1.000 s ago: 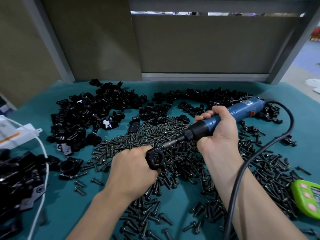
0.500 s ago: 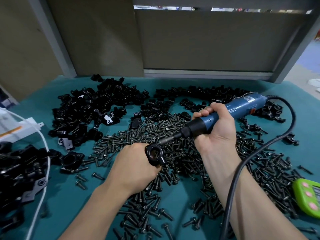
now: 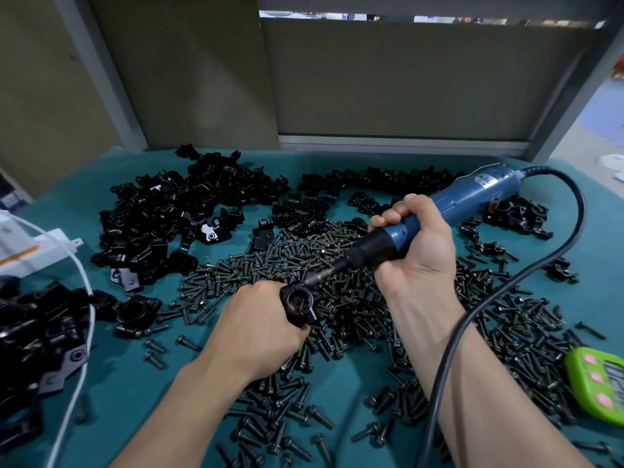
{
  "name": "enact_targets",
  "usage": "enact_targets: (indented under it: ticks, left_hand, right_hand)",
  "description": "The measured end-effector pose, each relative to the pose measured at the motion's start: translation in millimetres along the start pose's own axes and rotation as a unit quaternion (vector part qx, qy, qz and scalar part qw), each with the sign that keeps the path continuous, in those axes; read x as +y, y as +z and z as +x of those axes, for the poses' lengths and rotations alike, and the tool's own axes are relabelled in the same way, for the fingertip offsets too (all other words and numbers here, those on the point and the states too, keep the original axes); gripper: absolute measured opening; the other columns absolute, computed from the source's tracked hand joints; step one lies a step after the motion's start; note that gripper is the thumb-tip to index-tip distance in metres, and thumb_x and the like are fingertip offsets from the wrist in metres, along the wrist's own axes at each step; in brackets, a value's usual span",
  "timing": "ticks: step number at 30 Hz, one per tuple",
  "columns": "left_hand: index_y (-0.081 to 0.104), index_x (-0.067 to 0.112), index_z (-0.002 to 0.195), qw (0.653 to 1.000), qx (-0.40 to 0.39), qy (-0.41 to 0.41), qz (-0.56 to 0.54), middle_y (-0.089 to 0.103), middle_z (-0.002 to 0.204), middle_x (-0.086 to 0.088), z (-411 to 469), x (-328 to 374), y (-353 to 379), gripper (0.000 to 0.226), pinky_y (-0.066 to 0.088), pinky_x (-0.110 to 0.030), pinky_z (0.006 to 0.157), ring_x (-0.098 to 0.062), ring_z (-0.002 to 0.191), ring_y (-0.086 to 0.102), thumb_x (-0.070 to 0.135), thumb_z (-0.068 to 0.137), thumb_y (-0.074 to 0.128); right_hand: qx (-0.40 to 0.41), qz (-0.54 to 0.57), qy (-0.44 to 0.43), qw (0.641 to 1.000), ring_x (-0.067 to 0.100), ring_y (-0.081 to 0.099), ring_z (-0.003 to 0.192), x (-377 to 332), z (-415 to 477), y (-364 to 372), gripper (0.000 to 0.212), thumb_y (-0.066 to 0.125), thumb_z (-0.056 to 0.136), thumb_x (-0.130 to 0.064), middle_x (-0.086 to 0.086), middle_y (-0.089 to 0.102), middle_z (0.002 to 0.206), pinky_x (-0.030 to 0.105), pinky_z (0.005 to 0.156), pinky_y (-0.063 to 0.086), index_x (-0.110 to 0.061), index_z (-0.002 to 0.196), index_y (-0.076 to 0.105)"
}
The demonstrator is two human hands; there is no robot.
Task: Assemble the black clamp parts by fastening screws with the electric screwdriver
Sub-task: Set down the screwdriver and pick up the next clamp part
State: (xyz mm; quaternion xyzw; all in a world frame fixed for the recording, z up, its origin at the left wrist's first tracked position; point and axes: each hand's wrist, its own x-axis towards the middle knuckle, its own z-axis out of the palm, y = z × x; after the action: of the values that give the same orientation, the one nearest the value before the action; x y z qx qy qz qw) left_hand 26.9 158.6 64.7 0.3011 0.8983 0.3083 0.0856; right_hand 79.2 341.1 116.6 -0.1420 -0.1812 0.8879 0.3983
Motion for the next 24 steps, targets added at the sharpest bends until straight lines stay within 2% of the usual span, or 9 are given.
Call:
enact_targets:
  ticks: [9,13,19,24]
  left_hand:
    - [0.048,0.018,0.058,1.000,-0.002,0.002,-0.005,0.049,0.041,0.013,-0.4,0.6,0.6,0.034,0.029,-0.016,0.036,-0.008,0.039,0.046,0.017,0.076,0.077]
    - [0.044,0.018,0.054,1.000,0.001,0.013,-0.003,0.051,0.043,0.017,-0.5,1.6,1.2,0.038,0.029,-0.015,0.036,-0.007,0.040,0.047,0.016,0.076,0.076]
    - [0.042,0.018,0.053,1.000,0.004,0.013,-0.001,0.050,0.042,0.017,-0.2,1.2,0.7,0.040,0.029,-0.015,0.036,-0.007,0.040,0.046,0.017,0.075,0.075]
    - [0.046,0.017,0.056,1.000,0.007,0.014,0.002,0.053,0.045,0.019,0.4,0.7,1.0,0.035,0.031,-0.015,0.037,-0.006,0.042,0.049,0.019,0.075,0.076]
  right_hand:
    - [-0.008,0.006,0.005,1.000,0.012,0.047,0.052,1.0,0.4,-1.5,0.021,0.059,0.092,0.005,0.002,0.049,0.066,0.028,0.055,0.047,-0.011,0.098,0.047]
    - [-0.008,0.009,0.008,1.000,0.012,0.047,0.052,0.3,-0.4,-1.3,0.019,0.059,0.092,0.005,0.002,0.050,0.065,0.028,0.055,0.047,-0.011,0.092,0.048]
    - [-0.008,0.012,0.004,1.000,0.012,0.047,0.052,1.8,-0.7,-1.3,0.021,0.059,0.092,0.006,0.002,0.049,0.065,0.028,0.055,0.048,-0.011,0.097,0.047]
    - [-0.005,0.014,0.012,1.000,0.012,0.047,0.051,2.6,-1.6,-1.5,0.018,0.057,0.092,0.005,0.002,0.049,0.064,0.027,0.053,0.048,-0.011,0.089,0.049]
